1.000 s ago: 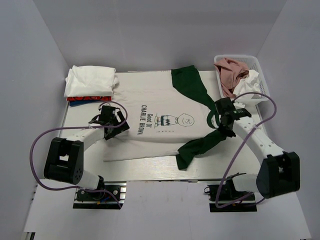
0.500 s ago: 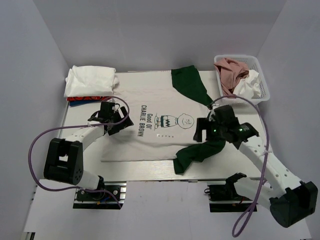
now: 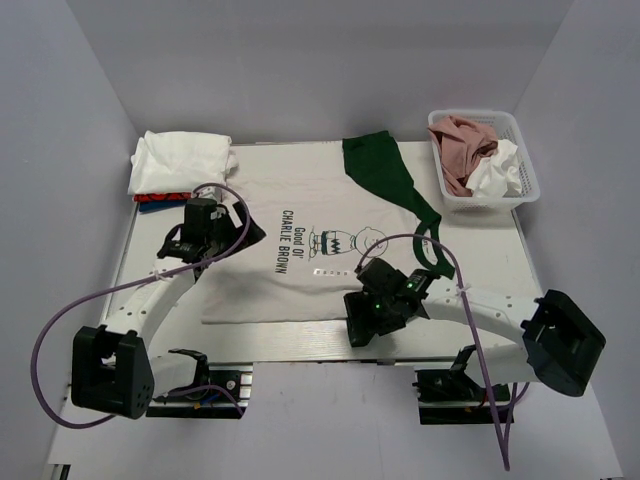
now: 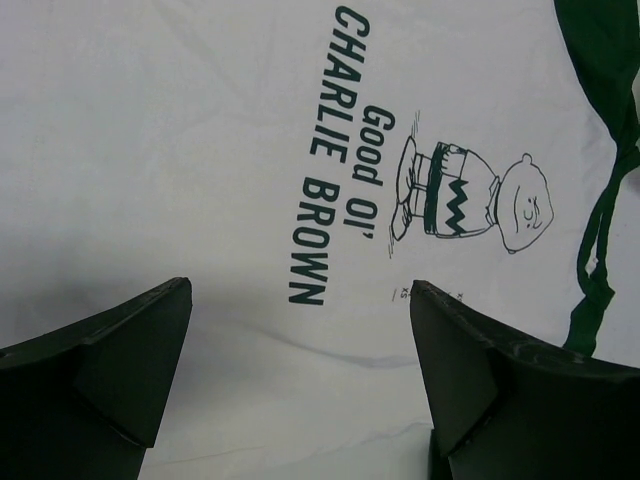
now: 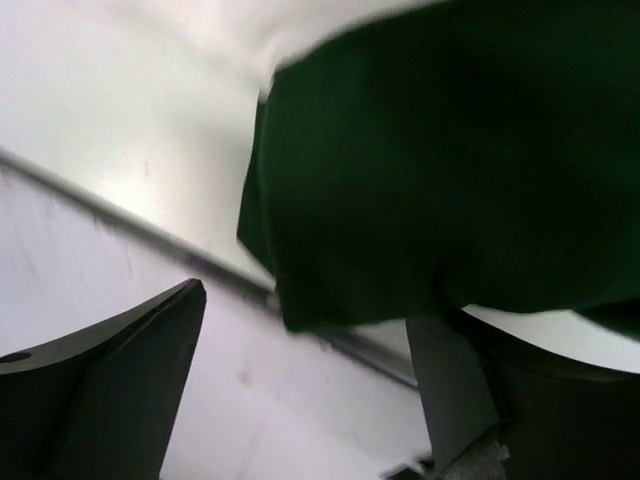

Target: Fold and stack the t-shirts

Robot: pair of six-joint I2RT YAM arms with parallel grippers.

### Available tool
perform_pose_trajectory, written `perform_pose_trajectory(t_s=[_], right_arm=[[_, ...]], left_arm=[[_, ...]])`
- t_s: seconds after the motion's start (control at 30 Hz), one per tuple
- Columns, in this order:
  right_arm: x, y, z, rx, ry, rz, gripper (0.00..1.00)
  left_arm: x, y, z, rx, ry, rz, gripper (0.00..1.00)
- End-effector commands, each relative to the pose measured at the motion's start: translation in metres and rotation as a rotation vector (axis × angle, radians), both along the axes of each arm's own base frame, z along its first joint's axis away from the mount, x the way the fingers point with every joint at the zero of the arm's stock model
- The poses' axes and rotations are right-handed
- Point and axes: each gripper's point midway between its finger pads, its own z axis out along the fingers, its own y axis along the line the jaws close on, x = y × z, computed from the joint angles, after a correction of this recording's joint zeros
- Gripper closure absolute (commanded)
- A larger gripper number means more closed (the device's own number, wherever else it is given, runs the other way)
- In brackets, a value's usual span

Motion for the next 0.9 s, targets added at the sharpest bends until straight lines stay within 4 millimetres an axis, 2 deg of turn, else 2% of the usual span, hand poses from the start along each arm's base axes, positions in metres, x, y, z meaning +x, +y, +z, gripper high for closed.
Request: perform_pose_trajectory(t_s=[0.0, 0.03, 0.07, 0.1, 0.13, 0.23, 0.27, 0.3, 0.37, 0.4, 0.47, 0.5, 0.53, 0.57, 0.63, 0.67, 0.7, 0.73, 0.77, 0.8, 0.83, 0.87], right_arm=[[0.039, 0.015, -0.003, 0.006, -0.137, -0.204, 0.16], [0.04, 0.009, -0.007, -0.03, -0.14, -0.225, 0.19], [0.053, -0.001, -0.004, -0.099, -0.199, -0.267, 0.37], [0.055, -0.006, -0.006, -0.144, -0.205, -0.27, 0.73], [0.051, -0.018, -0.002, -0.209, -0.195, -0.269, 1.0], [0.06, -0.016, 0.02, -0.224, -0.25, -0.187, 1.0], [0.05, -0.043, 0.022, -0.346, -0.227, -0.138, 1.0], [0.061, -0.033, 0.042, -0.331, -0.257, -0.137, 1.0], [0.049, -0.069, 0.053, -0.513, -0.22, -0.076, 1.0], [0.059, -0.072, 0.069, -0.564, -0.257, -0.076, 1.0], [0.073, -0.082, 0.074, -0.665, -0.306, -0.04, 1.0], [0.083, -0.08, 0.082, -0.676, -0.343, -0.039, 1.0], [0.102, -0.079, 0.086, -0.737, -0.415, -0.037, 1.0], [0.119, -0.067, 0.091, -0.715, -0.477, -0.049, 1.0], [0.144, -0.059, 0.099, -0.749, -0.57, 0.007, 1.0], [0.162, -0.046, 0.089, -0.766, -0.61, 0.038, 0.95], [0.178, -0.036, 0.09, -0.758, -0.664, 0.034, 0.9], [0.195, -0.024, 0.093, -0.778, -0.697, 0.089, 0.71], [0.214, -0.008, 0.082, -0.758, -0.733, 0.066, 0.69], [0.223, -0.001, 0.072, -0.77, -0.731, 0.085, 0.69], [0.241, 0.02, 0.085, -0.718, -0.777, 0.099, 0.68], [0.246, 0.029, 0.073, -0.692, -0.748, 0.12, 0.62]], left_arm=[[-0.014, -0.008, -0.001, -0.047, 0.024, -0.029, 0.0], [-0.016, -0.009, -0.004, -0.052, 0.03, -0.036, 0.0], [-0.02, -0.01, -0.006, -0.065, 0.038, -0.036, 0.0], [-0.02, -0.01, -0.006, -0.065, 0.038, -0.036, 0.0], [-0.022, -0.008, -0.008, -0.057, 0.037, -0.027, 0.0], [-0.022, 0.0, -0.013, -0.025, 0.049, 0.009, 0.0], [-0.022, 0.0, -0.013, -0.025, 0.048, 0.009, 0.0], [-0.021, 0.002, -0.013, -0.018, 0.047, 0.017, 0.0], [-0.016, 0.001, -0.011, -0.02, 0.036, 0.017, 0.0], [-0.016, 0.001, -0.016, -0.017, 0.053, 0.017, 0.0], [-0.014, -0.001, -0.017, -0.02, 0.063, 0.01, 0.0], [-0.013, -0.001, -0.02, -0.016, 0.083, 0.01, 0.0], [-0.012, 0.0, -0.023, -0.008, 0.09, 0.017, 0.0], [-0.014, 0.001, -0.025, -0.006, 0.101, 0.018, 0.0], [-0.01, 0.004, -0.029, 0.013, 0.109, 0.036, 0.0], [-0.01, 0.004, -0.029, 0.013, 0.109, 0.036, 0.0], [-0.012, 0.006, -0.034, 0.024, 0.127, 0.044, 0.0], [-0.009, 0.008, -0.033, 0.038, 0.123, 0.046, 0.0], [-0.009, 0.008, -0.033, 0.038, 0.123, 0.046, 0.0], [-0.011, 0.01, -0.039, 0.05, 0.143, 0.053, 0.0], [-0.008, 0.01, -0.035, 0.048, 0.135, 0.053, 0.0], [-0.008, 0.01, -0.035, 0.048, 0.135, 0.053, 0.0]])
